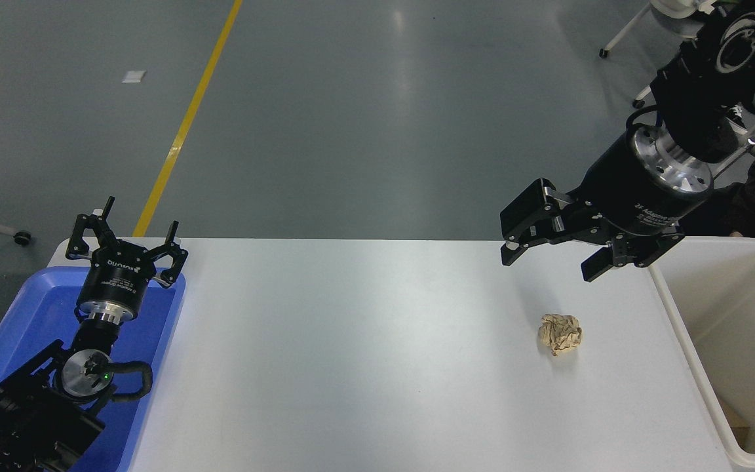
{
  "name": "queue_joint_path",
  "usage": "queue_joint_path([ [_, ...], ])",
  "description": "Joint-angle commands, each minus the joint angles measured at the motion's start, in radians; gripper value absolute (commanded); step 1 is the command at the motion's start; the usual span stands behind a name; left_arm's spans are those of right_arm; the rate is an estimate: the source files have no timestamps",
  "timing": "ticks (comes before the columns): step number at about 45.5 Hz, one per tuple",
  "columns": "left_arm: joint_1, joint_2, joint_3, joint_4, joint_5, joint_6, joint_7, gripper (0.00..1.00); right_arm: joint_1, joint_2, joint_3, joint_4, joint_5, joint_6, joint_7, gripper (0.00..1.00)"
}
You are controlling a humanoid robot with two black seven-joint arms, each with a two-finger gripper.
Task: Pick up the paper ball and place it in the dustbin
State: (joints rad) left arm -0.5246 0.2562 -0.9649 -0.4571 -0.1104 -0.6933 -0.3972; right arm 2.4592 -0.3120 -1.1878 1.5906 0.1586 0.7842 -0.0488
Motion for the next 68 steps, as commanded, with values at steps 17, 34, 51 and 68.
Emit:
queue_joint_path([
  [17, -0.002, 0.000, -0.005, 0.000, 0.000, 0.000, -0.002, 1.00, -0.005, 0.001, 0.010, -0.012, 0.009, -0.011, 0.000, 1.00],
  [34, -0.002, 0.000, -0.005, 0.000, 0.000, 0.000, -0.002, 1.00, -0.268, -0.010, 0.010, -0.167, -0.146, -0.166, 0.000, 1.00],
  [51, -0.002, 0.000, -0.003, -0.002, 0.000, 0.000, -0.002, 1.00, -0.768, -0.059, 0.138, -0.506, -0.412, -0.413, 0.010, 1.00],
  [68, -0.003, 0.000, -0.001, -0.002, 0.000, -0.002, 0.005, 1.00, -1.160, -0.021, 0.329, -0.747, -0.531, -0.527, 0.026, 1.00],
])
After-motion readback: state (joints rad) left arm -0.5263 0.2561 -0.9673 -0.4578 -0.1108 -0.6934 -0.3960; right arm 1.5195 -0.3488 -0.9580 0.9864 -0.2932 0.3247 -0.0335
